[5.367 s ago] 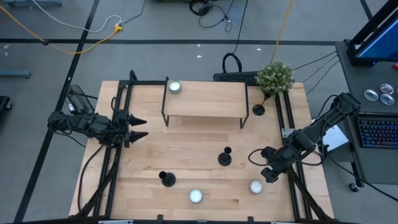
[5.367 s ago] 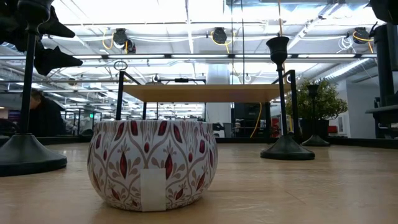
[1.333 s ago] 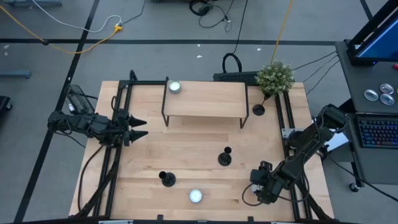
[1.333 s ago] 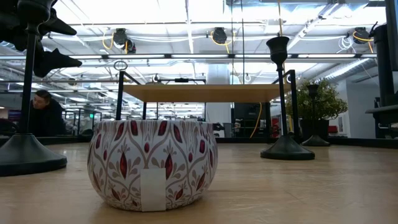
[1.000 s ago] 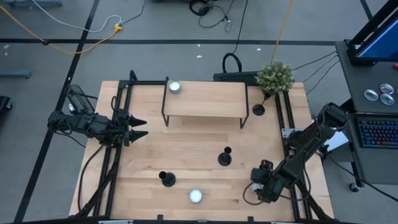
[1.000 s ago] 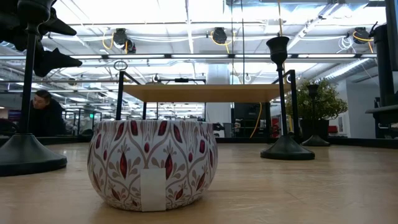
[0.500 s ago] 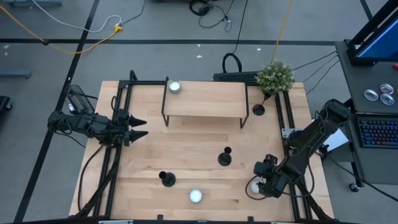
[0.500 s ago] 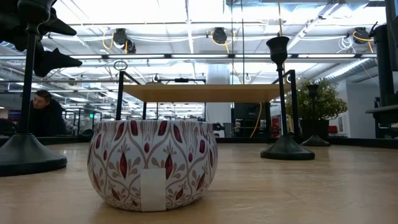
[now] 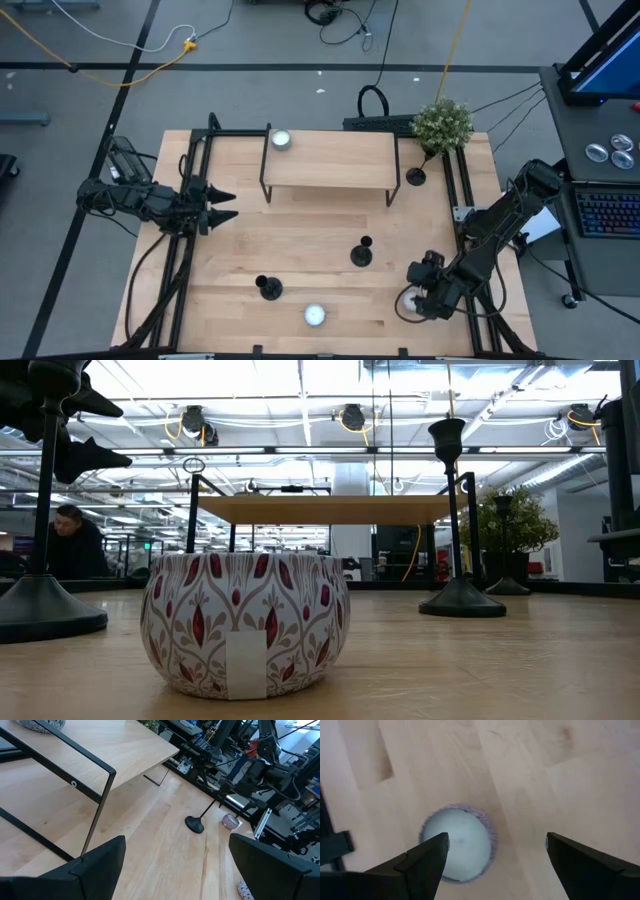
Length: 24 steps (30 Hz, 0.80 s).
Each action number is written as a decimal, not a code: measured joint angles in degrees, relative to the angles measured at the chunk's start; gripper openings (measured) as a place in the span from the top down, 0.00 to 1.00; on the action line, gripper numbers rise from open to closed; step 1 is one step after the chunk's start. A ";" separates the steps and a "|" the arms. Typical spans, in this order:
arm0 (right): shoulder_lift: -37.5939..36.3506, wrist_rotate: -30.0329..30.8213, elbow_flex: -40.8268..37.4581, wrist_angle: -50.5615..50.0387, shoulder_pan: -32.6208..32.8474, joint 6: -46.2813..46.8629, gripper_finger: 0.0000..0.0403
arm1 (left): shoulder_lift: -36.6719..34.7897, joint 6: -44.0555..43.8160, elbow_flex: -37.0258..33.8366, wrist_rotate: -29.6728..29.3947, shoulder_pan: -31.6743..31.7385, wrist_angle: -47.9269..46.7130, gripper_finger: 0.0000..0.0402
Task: Pick & Place candle stick holders
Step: Put the pink scented candle on the shelf
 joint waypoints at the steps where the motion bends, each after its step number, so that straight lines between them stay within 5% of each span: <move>1: 0.00 0.03 0.02 0.09 0.00 0.00 0.18 | 0.00 0.00 0.00 0.00 0.00 0.00 0.10; 12: 0.00 -0.02 0.02 0.12 0.00 0.43 0.18 | -0.01 0.02 0.00 0.00 0.01 0.00 0.10; 24: 0.00 -2.71 0.02 0.16 -0.02 -9.87 0.18 | -0.02 0.04 0.00 0.00 0.01 0.00 0.10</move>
